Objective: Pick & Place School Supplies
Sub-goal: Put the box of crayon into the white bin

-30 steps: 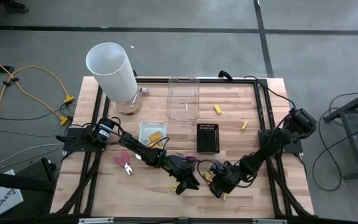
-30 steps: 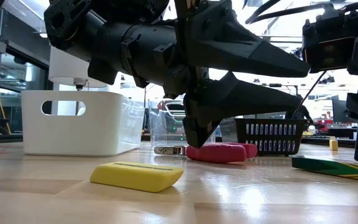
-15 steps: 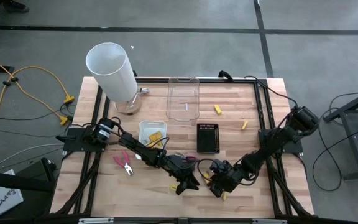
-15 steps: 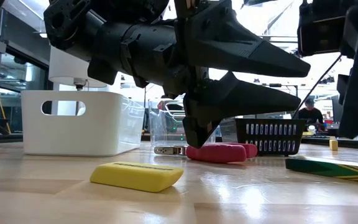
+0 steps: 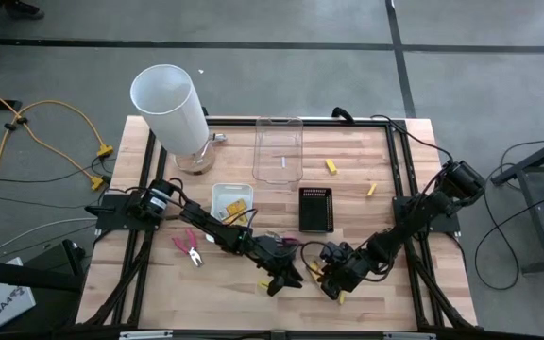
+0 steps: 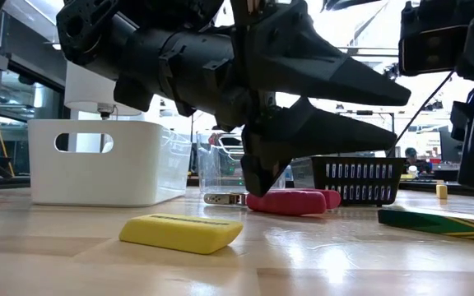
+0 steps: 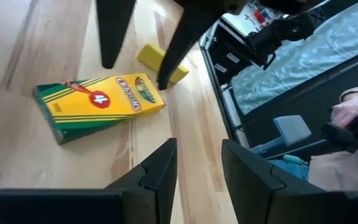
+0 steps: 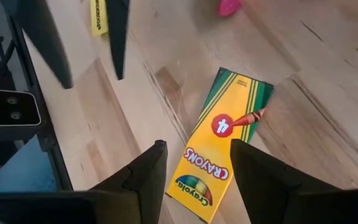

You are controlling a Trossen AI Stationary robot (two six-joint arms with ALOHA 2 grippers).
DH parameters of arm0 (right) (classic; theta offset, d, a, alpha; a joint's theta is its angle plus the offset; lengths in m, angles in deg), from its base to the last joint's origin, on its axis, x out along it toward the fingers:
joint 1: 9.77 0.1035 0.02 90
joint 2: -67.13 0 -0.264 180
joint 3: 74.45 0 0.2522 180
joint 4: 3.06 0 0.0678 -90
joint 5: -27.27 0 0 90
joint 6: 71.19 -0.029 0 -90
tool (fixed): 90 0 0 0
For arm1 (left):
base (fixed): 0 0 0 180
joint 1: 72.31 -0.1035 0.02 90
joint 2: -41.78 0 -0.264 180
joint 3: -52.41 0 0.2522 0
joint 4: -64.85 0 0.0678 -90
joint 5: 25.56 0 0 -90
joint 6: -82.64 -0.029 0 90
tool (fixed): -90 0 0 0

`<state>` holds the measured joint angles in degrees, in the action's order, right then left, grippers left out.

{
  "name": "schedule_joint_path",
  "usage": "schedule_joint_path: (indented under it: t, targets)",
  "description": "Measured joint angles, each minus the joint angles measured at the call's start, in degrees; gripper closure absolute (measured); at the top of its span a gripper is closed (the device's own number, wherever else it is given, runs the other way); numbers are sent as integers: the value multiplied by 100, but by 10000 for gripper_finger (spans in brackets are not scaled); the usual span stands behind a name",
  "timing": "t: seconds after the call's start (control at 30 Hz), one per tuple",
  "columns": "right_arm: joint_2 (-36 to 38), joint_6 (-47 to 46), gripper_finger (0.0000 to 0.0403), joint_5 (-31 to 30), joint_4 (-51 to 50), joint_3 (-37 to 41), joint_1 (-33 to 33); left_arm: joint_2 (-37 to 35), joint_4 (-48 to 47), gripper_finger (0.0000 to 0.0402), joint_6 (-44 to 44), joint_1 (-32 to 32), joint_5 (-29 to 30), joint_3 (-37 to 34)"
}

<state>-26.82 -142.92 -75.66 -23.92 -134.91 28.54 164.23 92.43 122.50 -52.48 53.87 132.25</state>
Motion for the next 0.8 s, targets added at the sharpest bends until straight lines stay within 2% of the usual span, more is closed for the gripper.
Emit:
schedule_joint_path:
  t: [0.47, 0.8]
  targets:
    - [-16, 2, 234, -56, 31, -4, 108, 6, -42, 280, -171, 116, 262, 56]
    - [-20, -36, 233, -58, 32, -4, 109, 7, -789, 280, -461, 214, 483, 442]
